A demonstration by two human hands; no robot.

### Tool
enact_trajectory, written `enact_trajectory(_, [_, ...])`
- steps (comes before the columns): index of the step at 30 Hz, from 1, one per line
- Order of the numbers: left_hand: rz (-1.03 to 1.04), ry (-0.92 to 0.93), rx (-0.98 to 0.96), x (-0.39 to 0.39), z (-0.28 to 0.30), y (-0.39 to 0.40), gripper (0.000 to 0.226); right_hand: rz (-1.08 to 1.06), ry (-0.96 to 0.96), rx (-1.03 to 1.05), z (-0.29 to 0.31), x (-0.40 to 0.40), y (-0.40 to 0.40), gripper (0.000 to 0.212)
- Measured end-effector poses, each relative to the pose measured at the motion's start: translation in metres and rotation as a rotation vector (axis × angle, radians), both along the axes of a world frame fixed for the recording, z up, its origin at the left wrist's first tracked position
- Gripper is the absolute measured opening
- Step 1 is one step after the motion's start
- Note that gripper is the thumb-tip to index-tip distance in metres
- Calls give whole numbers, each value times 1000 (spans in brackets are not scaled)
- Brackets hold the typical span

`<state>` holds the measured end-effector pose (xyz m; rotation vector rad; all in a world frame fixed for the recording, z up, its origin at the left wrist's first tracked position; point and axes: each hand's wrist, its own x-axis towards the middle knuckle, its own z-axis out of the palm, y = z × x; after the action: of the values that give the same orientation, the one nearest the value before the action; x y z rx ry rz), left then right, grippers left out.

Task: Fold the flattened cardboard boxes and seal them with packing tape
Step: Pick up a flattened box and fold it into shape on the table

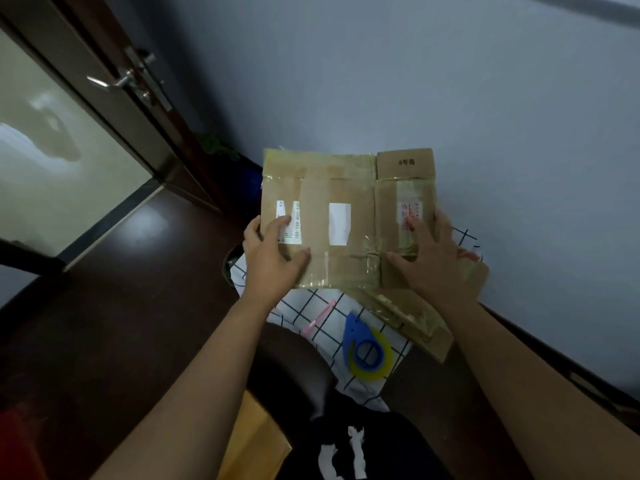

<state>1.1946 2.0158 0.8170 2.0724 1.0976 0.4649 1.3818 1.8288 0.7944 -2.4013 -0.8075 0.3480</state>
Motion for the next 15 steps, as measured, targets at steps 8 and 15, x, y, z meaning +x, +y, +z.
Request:
enact_trajectory(8, [-35, 54, 1, 42, 3, 41, 64, -50, 90, 63, -12, 27, 30, 74])
enact_trajectory(15, [-200, 61, -33, 91, -9, 92, 70, -253, 73, 87, -28, 41, 55, 85])
